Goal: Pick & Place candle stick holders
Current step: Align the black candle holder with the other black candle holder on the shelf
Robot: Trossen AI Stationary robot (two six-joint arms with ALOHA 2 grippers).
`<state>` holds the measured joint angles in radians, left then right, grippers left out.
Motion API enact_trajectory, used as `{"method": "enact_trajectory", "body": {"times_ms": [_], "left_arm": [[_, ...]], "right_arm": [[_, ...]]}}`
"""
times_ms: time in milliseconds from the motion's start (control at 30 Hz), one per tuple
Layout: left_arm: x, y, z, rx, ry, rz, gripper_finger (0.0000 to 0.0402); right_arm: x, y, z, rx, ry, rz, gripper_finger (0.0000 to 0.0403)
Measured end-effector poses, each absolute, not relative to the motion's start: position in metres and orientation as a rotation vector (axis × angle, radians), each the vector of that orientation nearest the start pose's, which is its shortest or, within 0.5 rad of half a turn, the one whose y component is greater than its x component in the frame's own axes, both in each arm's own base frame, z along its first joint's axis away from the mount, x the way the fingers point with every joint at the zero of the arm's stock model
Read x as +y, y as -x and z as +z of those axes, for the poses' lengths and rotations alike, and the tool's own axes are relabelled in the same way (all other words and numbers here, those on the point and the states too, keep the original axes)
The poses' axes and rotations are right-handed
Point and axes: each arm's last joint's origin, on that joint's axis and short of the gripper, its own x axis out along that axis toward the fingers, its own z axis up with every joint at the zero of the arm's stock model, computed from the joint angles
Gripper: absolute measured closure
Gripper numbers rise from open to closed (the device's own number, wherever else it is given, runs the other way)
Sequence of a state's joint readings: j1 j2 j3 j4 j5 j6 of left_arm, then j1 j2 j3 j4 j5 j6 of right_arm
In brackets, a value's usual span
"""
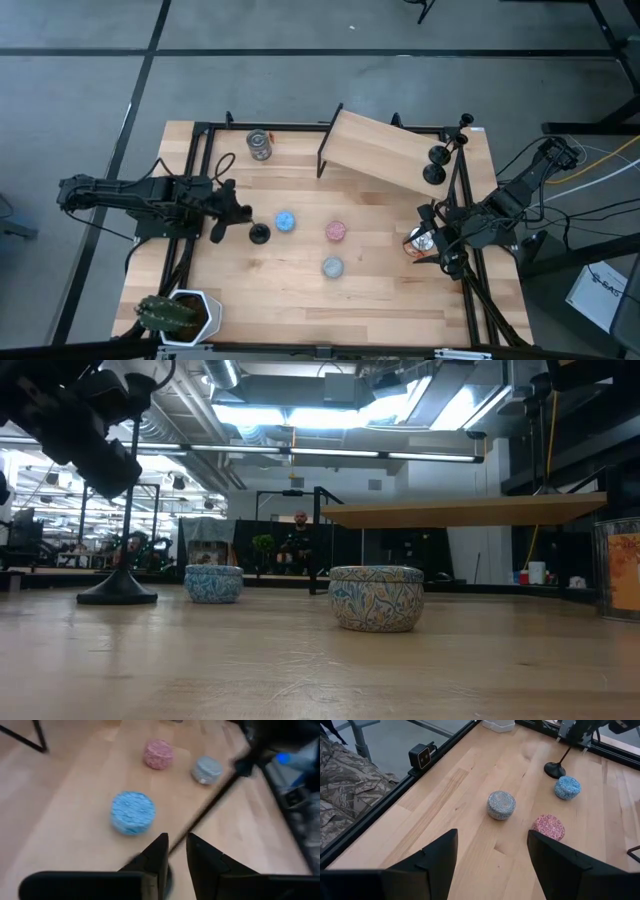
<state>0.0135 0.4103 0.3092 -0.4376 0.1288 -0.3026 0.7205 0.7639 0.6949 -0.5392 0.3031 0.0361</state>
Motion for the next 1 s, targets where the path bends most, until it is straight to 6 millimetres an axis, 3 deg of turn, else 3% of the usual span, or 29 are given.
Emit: {"method": "enact_trajectory", "body": {"times_ms": [233, 1000], "left_arm": [[-0.004, -0.109, 0.192, 0.602, 0.478, -0.052, 0.0341], [-0.002, -0.118, 0.209, 0.386, 0.351, -0.054, 0.0327]], "right_arm": [[0.097, -0.123, 0.275, 0.541, 0.265, 0.395, 0.0161], [0.096, -0.123, 0.275, 0.540, 0.266, 0.391, 0.0161]]}}
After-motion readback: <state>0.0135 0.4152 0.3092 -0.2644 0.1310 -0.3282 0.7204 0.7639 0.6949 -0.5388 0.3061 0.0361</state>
